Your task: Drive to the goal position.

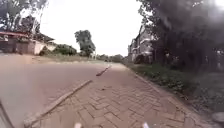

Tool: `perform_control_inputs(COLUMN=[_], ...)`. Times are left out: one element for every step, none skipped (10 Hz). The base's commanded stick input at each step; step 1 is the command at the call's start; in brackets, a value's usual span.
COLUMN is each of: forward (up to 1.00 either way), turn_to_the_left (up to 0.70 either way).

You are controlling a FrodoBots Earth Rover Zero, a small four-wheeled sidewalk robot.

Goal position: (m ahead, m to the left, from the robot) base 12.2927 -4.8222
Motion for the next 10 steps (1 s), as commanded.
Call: perform_control_inputs(forward=[0.50, 0.50, 0.50, 0.50, 0.50, 0.50, 0.50, 0.50, 0.50, 0.50], turn_to_the_left=[0.00, 0.00, 0.00, 0.00, -0.50, -0.50, -0.40, -0.14, 0.00, 0.00])
